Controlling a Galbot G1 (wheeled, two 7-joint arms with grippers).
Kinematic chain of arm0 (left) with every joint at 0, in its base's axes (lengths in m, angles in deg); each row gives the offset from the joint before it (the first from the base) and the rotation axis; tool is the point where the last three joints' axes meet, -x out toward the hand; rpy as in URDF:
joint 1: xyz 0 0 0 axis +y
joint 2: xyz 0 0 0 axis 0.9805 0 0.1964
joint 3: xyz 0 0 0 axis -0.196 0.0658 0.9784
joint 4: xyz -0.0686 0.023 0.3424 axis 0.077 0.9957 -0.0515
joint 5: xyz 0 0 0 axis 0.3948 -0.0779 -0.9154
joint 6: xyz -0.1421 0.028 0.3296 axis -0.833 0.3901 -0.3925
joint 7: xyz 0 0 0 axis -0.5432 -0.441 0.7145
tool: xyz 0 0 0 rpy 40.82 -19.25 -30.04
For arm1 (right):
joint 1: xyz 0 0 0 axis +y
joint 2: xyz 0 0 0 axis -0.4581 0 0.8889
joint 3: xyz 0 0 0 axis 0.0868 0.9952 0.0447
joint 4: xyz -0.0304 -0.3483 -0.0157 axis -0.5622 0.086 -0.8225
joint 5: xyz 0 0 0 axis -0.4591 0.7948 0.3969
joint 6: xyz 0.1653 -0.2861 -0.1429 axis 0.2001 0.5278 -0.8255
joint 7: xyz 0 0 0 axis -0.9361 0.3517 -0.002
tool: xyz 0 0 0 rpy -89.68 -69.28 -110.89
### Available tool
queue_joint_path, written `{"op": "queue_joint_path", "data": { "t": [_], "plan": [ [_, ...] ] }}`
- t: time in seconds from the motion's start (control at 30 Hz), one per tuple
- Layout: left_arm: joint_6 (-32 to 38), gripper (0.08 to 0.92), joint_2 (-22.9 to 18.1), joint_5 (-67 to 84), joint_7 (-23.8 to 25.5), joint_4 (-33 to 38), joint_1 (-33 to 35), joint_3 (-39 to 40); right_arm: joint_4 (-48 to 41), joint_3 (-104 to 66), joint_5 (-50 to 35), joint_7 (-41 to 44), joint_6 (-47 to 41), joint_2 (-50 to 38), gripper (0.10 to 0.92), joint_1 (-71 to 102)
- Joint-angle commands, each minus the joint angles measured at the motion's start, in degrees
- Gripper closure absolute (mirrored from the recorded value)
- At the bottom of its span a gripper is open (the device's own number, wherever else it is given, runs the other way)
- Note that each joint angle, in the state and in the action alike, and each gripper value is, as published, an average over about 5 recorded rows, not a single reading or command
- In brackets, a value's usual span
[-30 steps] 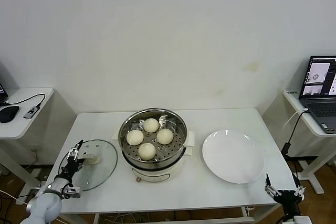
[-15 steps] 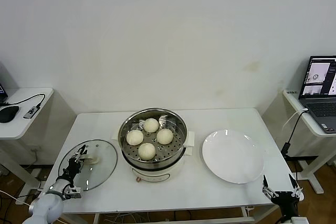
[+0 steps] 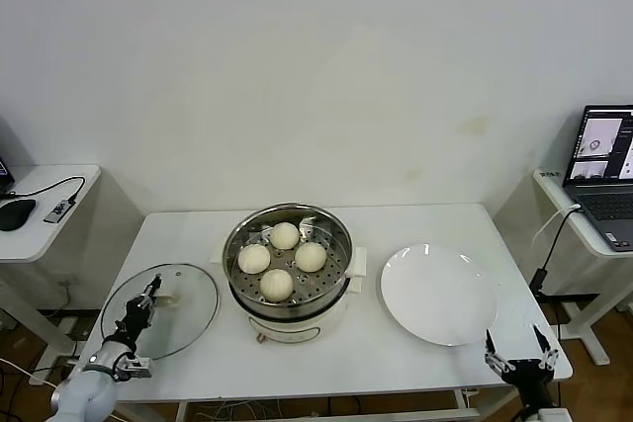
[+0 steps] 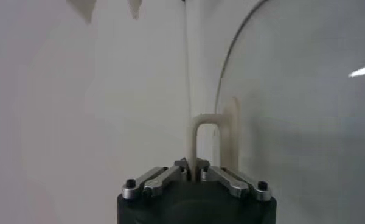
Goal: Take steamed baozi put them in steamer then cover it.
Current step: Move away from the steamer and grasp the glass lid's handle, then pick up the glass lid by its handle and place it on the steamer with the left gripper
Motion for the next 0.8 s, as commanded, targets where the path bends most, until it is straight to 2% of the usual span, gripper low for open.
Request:
{"op": "queue_joint_path", "data": {
  "t": [0.03, 0.27, 0.5, 0.63, 0.8],
  "plan": [
    [-7.1, 0.855, 1.5, 1.2, 1.4, 17.6, 8.2, -6.0, 0.9, 1.8, 1.7, 0.2, 0.1, -0.4, 0.203, 0.2],
    [-16.2, 0.855, 4.2, 5.2, 8.2, 31.3, 15.9, -12.7, 1.1, 3.2, 2.0, 0.4, 0.2, -0.6, 0.203, 0.4],
    [-22.8, 0.855, 8.9, 10.5, 14.2, 39.1, 16.7, -15.8, 1.4, 4.3, 2.1, 0.5, 0.3, -0.8, 0.203, 0.5],
    [-27.8, 0.855, 13.0, 15.3, 18.2, 44.6, 15.6, -12.0, 1.7, 4.6, 2.4, 0.7, 0.3, -0.9, 0.203, 0.6],
    [-35.0, 0.855, 16.6, 19.5, 21.5, 50.9, 12.1, -1.5, 1.9, 4.9, 3.0, 1.1, 0.3, -0.6, 0.203, 0.6]
  ]
}}
